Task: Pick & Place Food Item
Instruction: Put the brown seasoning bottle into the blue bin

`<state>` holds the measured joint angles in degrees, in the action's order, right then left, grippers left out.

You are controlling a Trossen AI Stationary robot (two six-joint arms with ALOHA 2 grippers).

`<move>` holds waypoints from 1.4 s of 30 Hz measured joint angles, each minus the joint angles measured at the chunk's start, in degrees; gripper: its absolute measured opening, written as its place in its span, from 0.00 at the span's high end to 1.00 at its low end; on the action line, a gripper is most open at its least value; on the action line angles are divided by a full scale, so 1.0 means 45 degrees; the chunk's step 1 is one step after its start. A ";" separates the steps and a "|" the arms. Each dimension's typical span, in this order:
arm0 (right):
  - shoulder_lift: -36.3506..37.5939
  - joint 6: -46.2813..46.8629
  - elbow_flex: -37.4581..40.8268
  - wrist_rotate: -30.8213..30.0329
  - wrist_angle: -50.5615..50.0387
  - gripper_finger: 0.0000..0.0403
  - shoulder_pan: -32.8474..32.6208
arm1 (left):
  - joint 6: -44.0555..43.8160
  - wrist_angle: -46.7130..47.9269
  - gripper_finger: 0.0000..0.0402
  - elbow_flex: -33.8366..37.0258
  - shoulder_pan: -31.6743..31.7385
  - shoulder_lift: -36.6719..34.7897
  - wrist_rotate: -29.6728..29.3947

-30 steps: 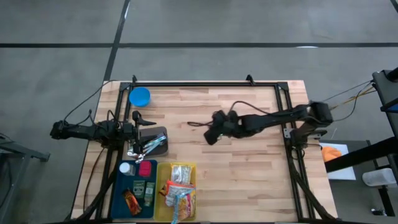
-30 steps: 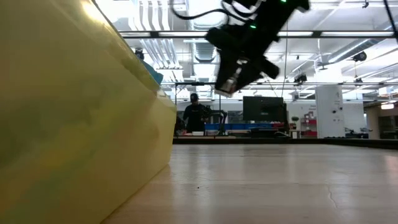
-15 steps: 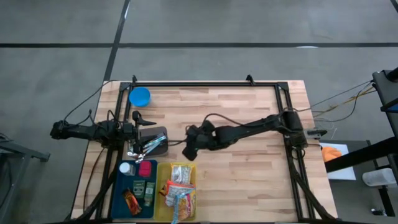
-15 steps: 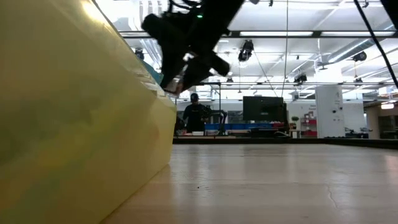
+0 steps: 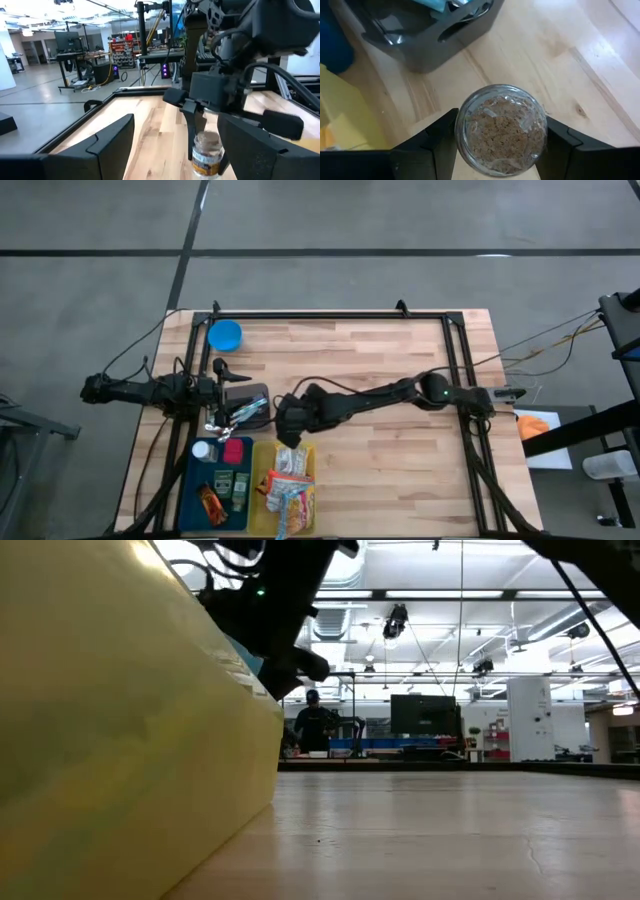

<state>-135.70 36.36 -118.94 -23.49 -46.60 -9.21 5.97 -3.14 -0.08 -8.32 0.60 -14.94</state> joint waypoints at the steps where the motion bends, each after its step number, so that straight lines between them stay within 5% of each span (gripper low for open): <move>1: -0.0219 0.0000 -0.0341 0.0000 -0.0211 0.50 0.0000 | -0.0002 -0.0003 0.29 0.0000 0.0004 0.0000 -0.0001; 42: -0.1141 0.0876 0.0219 0.0885 -0.0173 0.50 0.0000 | -0.0022 0.0000 0.29 0.0000 0.0005 0.0248 0.0000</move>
<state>-140.84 40.30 -117.96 -19.50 -47.37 -9.21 5.87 -3.14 -0.08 -8.29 1.72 -14.94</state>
